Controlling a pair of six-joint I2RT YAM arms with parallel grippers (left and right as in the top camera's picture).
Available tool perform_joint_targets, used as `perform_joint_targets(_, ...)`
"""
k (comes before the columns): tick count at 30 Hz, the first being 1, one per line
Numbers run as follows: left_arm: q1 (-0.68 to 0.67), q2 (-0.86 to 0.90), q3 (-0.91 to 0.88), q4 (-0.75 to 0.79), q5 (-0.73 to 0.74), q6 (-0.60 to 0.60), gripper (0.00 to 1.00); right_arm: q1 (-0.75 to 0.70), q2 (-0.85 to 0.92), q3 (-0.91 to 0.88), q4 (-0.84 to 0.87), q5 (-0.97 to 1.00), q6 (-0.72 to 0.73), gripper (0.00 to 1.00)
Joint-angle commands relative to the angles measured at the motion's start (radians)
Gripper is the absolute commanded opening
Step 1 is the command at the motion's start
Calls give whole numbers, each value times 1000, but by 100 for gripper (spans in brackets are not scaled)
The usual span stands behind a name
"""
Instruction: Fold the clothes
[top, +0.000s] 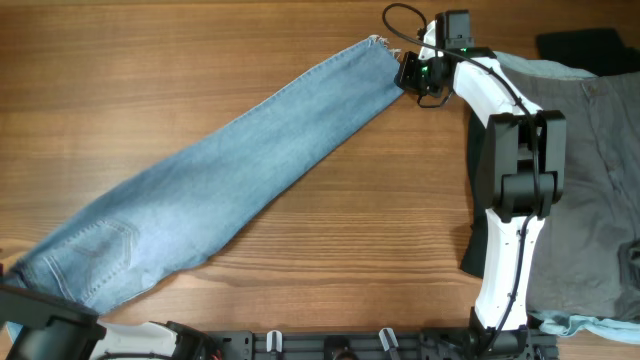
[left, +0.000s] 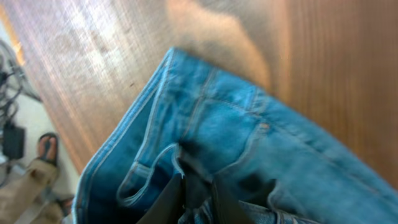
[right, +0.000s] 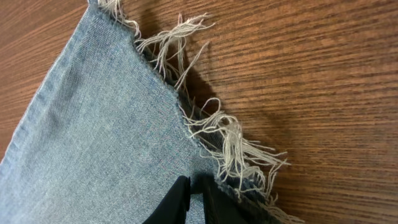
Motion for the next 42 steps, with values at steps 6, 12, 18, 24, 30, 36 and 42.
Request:
perform_joint_targets(6,108,-15,-123,122,-164,-65,40,-18,73,-32,-27,90,23,13)
perform_joint_targets(12,136,-16,-131,215,-82,-60,82,-18,73,-32,-27,90,23,13)
perform_joint_targets(18,136,-29,-95,231,55,-37,81,-18,73,-31,-28,90,22,13)
perform_joint_targets(24,136,-78,-70,231,122,3,77,-21,73,-31,-29,90,20,13)
perform_joint_targets(30,132,-179,-19,249,444,3,66,-36,73,-31,-31,89,22,13)
perform_joint_targets(36,67,-184,-63,75,368,26,13,-45,73,-31,-42,89,21,13)
perform_joint_targets(42,93,-158,-363,145,13,-170,9,-44,73,-31,-55,89,21,13)
